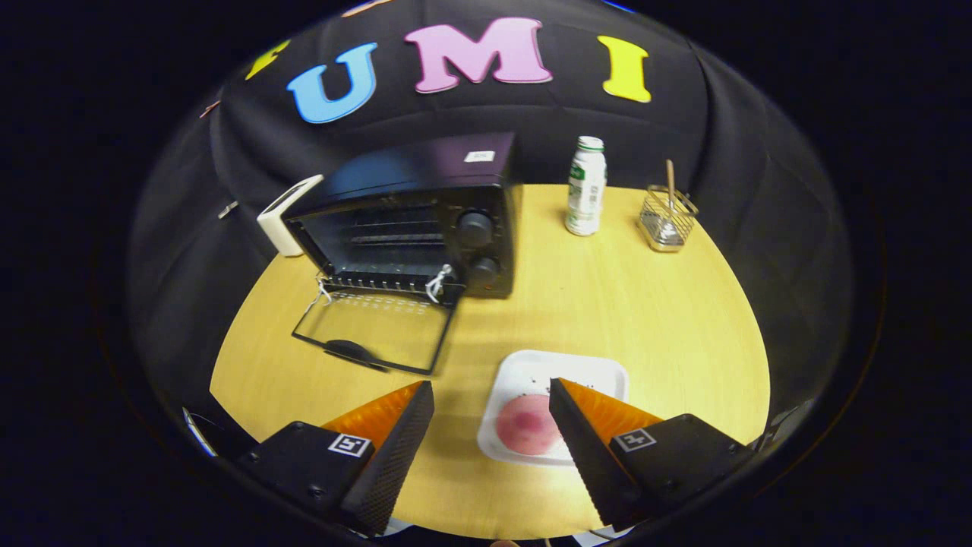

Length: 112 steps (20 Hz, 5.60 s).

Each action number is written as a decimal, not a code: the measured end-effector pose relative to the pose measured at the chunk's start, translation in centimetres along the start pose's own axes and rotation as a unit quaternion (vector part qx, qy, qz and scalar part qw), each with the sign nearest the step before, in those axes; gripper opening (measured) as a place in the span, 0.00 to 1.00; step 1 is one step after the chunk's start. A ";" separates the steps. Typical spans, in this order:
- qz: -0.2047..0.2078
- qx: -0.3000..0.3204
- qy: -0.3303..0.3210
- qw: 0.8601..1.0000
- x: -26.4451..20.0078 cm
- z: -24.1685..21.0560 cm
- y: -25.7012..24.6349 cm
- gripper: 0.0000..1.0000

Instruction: Open the toaster oven, put the food inside, and close the toaster oven door.

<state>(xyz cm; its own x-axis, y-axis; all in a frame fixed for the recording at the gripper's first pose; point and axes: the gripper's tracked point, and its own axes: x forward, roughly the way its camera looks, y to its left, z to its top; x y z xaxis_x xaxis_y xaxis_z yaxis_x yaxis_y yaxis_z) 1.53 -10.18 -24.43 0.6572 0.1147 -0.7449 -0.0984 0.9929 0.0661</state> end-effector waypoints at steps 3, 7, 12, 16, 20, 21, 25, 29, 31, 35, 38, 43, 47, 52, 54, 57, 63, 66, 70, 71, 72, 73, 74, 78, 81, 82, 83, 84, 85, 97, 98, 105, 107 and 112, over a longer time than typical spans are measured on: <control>-0.017 0.012 0.026 0.999 0.9 -1.6 -4.5 1.00; -0.025 0.038 0.063 0.997 1.8 -3.8 -8.2 1.00; -0.043 0.040 0.107 0.993 3.7 -5.9 -11.7 1.00; -0.054 0.059 0.143 0.986 4.6 -7.5 -13.2 1.00; -0.059 0.077 0.169 0.981 5.6 -8.5 -13.8 0.91; -0.058 0.076 0.176 0.980 5.8 -8.8 -13.8 0.79; -0.063 0.092 0.203 0.973 5.9 -9.3 -13.7 0.57; -0.049 0.104 0.230 0.966 6.2 -9.7 -13.5 0.13; -0.032 0.132 0.243 0.960 6.1 -9.8 -13.3 0.13; 0.012 0.189 0.241 0.952 5.9 -10.0 -13.0 0.06; 0.030 0.241 0.244 0.939 5.4 -10.5 -12.7 0.05; 0.080 0.316 0.233 0.916 4.4 -11.0 -11.1 0.05; 0.104 0.366 0.197 0.904 3.2 -10.1 -11.2 0.05; 0.129 0.404 0.159 0.892 0.1 -8.4 -10.8 0.05; 0.132 0.428 0.147 0.882 -1.4 -8.0 -10.4 0.05; 0.137 0.455 0.129 0.871 -3.9 -7.2 -9.3 0.05; 0.145 0.475 0.093 0.863 -6.5 -5.4 -4.3 0.05; 0.151 0.492 0.081 0.854 -7.1 -4.8 -0.9 0.05; 0.162 0.515 0.076 0.838 -7.1 -4.9 4.8 0.05; 0.164 0.517 0.077 0.837 -6.7 -4.8 6.1 0.05; 0.164 0.517 0.078 0.837 -6.2 -4.7 7.3 0.05; 0.163 0.514 0.079 0.838 -5.7 -4.5 8.3 0.05; 0.161 0.510 0.081 0.841 -5.2 -4.2 9.4 0.05; 0.151 0.486 0.070 0.858 -2.1 -2.1 12.1 0.05; 0.156 0.495 0.060 0.852 1.1 0.2 14.3 0.05; 0.152 0.496 0.059 0.853 2.1 0.7 14.7 0.05; 0.143 0.497 0.057 0.854 3.5 0.8 15.0 0.05; 0.131 0.497 0.055 0.856 4.8 0.9 15.1 0.05; 0.124 0.498 0.054 0.856 6.1 1.1 15.4 0.05; 0.092 0.592 -0.025 0.800 16.2 8.4 15.4 0.05; 0.092 0.595 -0.032 0.798 16.5 8.8 15.6 0.05; 0.155 0.554 -0.035 0.817 15.4 10.0 19.2 0.31; 0.170 0.520 -0.025 0.837 13.9 9.0 20.5 0.64; 0.165 0.398 -0.034 0.902 8.9 6.6 20.9 0.98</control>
<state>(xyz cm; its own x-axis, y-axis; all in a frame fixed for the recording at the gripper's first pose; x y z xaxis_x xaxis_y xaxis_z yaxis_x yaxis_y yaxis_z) 10.21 11.79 -25.27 0.7374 0.3831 -0.5562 0.2527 0.6072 0.7533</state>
